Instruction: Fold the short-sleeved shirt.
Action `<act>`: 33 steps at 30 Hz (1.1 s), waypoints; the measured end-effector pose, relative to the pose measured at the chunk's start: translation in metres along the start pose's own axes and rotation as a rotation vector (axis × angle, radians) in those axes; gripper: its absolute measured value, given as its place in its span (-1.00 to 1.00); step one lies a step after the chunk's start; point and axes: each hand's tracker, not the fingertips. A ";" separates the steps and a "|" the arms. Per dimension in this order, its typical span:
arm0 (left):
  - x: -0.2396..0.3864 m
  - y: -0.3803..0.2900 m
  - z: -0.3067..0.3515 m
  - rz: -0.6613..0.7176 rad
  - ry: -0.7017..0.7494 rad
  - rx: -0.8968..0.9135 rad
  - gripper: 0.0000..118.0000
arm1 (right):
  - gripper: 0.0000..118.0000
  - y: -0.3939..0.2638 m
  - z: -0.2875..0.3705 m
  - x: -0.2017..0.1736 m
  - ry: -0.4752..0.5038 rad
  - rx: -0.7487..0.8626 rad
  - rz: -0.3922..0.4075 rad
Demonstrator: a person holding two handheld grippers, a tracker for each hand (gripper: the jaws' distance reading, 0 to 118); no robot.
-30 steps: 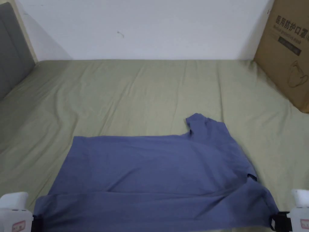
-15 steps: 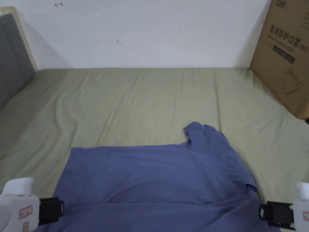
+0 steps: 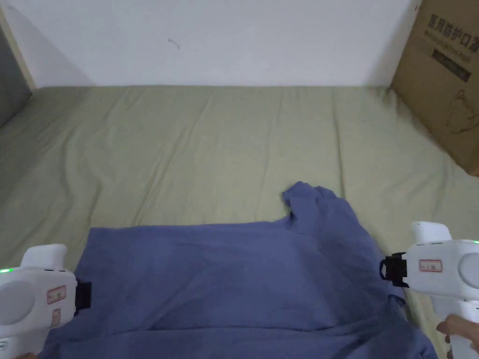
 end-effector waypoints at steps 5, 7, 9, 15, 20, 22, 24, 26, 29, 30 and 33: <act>0.001 0.017 -0.020 -0.004 0.025 -0.018 -1.00 | -0.24 0.074 -0.056 -0.002 -0.042 0.023 0.037; 0.001 0.019 -0.029 0.000 0.018 -0.034 -1.00 | 0.35 0.100 -0.087 0.005 -0.047 -0.008 0.026; 0.001 0.020 -0.039 0.003 0.021 -0.053 -1.00 | 0.35 0.115 -0.112 0.010 -0.041 -0.047 -0.006; -0.002 0.018 -0.053 0.005 0.040 -0.092 -1.00 | 0.25 0.127 -0.158 0.006 -0.093 -0.146 0.116; -0.008 0.019 -0.055 0.026 0.047 -0.101 -1.00 | -0.96 0.125 -0.167 0.000 -0.132 -0.137 0.144; -0.009 0.020 -0.054 0.020 0.052 -0.104 -1.00 | -0.96 0.127 -0.164 -0.002 -0.092 -0.156 0.139; -0.010 0.021 -0.053 0.018 0.057 -0.103 -1.00 | -0.97 0.129 -0.157 0.000 -0.086 -0.145 0.147; -0.013 0.024 -0.051 0.026 0.053 -0.093 -1.00 | -0.97 0.131 -0.151 0.003 -0.070 -0.133 0.127; -0.015 0.032 -0.050 0.035 0.049 -0.069 -1.00 | -0.97 0.132 -0.144 0.004 -0.062 -0.124 0.115; -0.017 0.038 -0.051 0.047 0.039 -0.061 -1.00 | -0.97 0.132 -0.143 0.002 -0.063 -0.123 0.120; -0.022 0.059 -0.055 0.069 0.030 -0.024 -0.32 | -0.97 0.132 -0.140 -0.002 -0.069 -0.121 0.147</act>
